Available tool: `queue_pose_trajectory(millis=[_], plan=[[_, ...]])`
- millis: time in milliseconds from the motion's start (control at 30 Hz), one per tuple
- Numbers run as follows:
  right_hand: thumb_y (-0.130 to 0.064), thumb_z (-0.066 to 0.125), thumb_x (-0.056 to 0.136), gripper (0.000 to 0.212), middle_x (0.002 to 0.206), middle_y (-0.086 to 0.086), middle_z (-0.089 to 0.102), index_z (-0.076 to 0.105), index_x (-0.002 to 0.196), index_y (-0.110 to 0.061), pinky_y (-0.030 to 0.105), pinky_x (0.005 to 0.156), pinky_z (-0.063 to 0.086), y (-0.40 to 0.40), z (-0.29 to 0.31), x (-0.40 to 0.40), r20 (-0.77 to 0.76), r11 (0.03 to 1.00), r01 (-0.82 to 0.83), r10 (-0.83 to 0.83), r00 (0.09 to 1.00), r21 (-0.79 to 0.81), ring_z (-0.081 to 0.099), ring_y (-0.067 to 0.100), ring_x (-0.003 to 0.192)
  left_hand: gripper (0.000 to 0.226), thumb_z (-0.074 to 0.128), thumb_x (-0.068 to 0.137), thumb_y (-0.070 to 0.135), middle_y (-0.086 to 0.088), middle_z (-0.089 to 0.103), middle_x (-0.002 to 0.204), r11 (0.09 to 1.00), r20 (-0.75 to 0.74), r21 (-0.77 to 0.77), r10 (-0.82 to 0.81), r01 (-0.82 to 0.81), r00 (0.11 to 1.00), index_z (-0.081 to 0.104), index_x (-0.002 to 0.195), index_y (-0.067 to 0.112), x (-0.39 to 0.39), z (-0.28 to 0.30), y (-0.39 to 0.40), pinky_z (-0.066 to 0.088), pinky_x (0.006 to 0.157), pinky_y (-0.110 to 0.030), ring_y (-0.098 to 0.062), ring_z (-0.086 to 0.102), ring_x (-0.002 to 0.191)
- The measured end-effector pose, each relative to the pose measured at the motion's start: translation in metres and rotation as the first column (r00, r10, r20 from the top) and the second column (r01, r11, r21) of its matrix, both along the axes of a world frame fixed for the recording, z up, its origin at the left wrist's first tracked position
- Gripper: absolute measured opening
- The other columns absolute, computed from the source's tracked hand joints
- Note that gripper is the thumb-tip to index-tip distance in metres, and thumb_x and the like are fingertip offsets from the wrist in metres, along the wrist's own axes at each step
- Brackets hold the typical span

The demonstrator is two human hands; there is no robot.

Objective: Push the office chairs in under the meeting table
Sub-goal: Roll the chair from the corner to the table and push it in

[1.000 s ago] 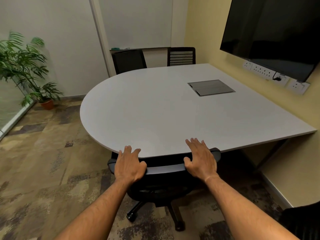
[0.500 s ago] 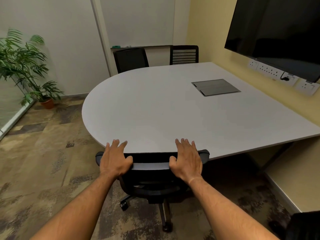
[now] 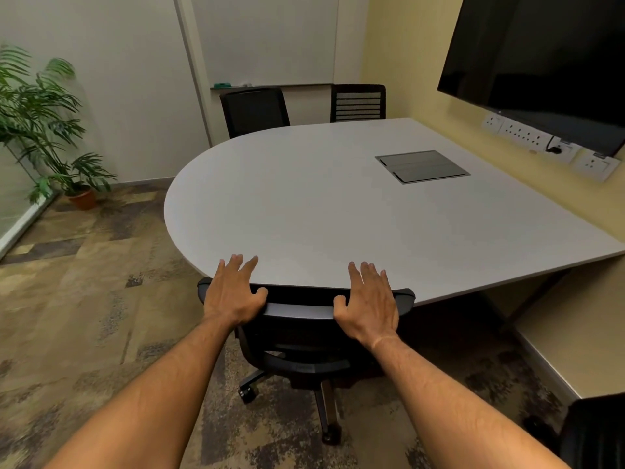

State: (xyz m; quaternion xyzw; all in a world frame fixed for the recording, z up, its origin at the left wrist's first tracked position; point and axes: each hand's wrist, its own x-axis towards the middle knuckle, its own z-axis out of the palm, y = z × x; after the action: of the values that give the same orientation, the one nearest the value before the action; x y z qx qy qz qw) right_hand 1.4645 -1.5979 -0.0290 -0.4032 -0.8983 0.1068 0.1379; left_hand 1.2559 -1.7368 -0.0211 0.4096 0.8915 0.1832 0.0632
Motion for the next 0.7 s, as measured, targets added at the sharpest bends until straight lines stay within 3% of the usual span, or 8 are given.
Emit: queue_pose_trajectory(millis=[233,467,700], plan=[[-0.057,0.033,0.093,0.081,0.162,0.018,0.007,0.005,0.155,-0.013,0.042,0.121,-0.005,-0.011,0.006,0.009,0.044,0.999,0.034,-0.035,0.998,0.016,0.0,0.029,0.15,0.083,0.045,0.094,0.047,-0.02,0.008,0.161,0.995,-0.117,-0.029,-0.099,0.096,0.988,0.003,0.156,0.012,0.007,0.005,-0.006,0.0,0.121,-0.036,-0.028,0.005,0.15],[-0.059,0.035,0.093,0.084,0.162,0.018,0.005,0.002,0.155,-0.013,0.043,0.121,-0.004,-0.012,0.026,0.051,0.045,0.99,0.111,-0.115,0.992,0.087,0.0,0.029,0.15,0.083,0.04,0.095,0.053,-0.018,0.002,0.162,0.963,-0.18,0.015,-0.264,0.271,0.948,0.0,0.156,0.013,0.039,0.025,0.021,-0.002,0.122,-0.038,-0.027,0.001,0.151],[-0.058,0.041,0.09,0.086,0.16,0.021,0.012,0.009,0.154,-0.011,0.045,0.122,0.002,0.006,0.043,0.161,0.036,0.917,0.37,-0.379,0.925,0.148,0.007,0.033,0.149,0.082,0.038,0.095,0.056,-0.016,0.001,0.163,0.86,-0.183,0.036,-0.495,0.509,0.849,0.0,0.156,0.017,0.131,0.036,0.089,-0.002,0.122,-0.039,-0.027,0.001,0.151]])
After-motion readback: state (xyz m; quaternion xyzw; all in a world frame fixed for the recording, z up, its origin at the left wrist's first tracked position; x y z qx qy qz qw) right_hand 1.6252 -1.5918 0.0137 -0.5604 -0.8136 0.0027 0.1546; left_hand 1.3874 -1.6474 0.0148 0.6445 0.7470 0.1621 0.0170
